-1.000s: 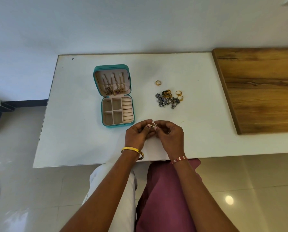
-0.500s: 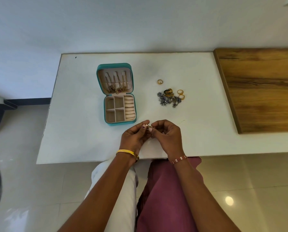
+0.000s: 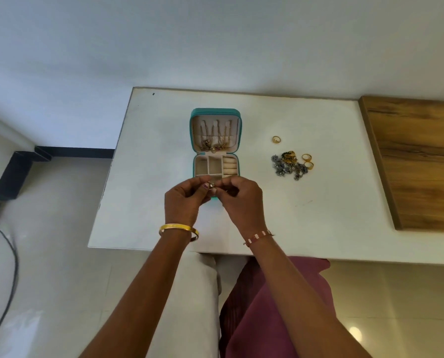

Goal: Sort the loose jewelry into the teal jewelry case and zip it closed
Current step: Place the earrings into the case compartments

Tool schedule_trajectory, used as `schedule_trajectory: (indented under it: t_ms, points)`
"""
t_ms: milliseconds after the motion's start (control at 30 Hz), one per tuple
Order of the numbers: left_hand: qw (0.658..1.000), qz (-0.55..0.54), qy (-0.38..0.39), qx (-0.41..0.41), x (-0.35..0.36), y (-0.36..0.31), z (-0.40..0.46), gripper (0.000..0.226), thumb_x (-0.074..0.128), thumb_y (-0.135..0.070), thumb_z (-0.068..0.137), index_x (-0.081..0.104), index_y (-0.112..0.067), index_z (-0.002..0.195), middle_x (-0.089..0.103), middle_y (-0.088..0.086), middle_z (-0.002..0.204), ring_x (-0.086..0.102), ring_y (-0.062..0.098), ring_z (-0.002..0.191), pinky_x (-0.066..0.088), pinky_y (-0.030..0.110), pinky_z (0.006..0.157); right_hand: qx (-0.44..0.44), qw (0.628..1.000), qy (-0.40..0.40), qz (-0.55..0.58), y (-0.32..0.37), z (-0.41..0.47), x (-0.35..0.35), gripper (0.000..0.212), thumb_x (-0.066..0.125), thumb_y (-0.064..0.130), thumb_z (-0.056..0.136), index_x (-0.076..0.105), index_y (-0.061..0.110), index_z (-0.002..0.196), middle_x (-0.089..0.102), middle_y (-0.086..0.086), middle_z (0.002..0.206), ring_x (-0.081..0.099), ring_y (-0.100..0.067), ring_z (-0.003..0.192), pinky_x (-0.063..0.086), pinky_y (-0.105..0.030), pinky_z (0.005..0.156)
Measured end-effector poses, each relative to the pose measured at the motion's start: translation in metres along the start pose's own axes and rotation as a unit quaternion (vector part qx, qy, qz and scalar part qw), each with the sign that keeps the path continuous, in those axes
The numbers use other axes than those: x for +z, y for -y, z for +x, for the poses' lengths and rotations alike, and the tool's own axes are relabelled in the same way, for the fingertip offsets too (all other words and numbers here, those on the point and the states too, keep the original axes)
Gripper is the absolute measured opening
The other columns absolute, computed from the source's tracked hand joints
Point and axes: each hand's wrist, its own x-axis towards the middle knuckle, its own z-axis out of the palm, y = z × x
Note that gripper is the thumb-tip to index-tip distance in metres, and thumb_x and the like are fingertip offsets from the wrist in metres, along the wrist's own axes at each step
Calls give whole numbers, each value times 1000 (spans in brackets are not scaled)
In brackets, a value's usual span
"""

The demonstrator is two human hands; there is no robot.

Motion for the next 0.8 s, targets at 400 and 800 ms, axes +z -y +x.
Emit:
schedule_trajectory:
  t_ms: [400, 800]
  points:
    - [997, -16, -42, -66, -22, 4, 14, 26, 50, -2, 88, 62, -3, 111, 65, 18, 110, 63, 29, 100, 51, 38, 91, -34, 972, -36, -231, -2, 22, 45, 15, 65, 13, 80, 71, 4, 91, 59, -16, 98, 52, -27, 95, 38, -25, 72]
    - [994, -55, -53, -77, -1, -2, -9, 20, 49, -1, 88, 66, -12, 86, 64, 1, 73, 61, 12, 68, 53, 21, 69, -106, 971, -140, -164, -17, 18, 8, 14, 59, 3, 79, 70, 5, 88, 61, -15, 83, 56, -27, 78, 39, -24, 69]
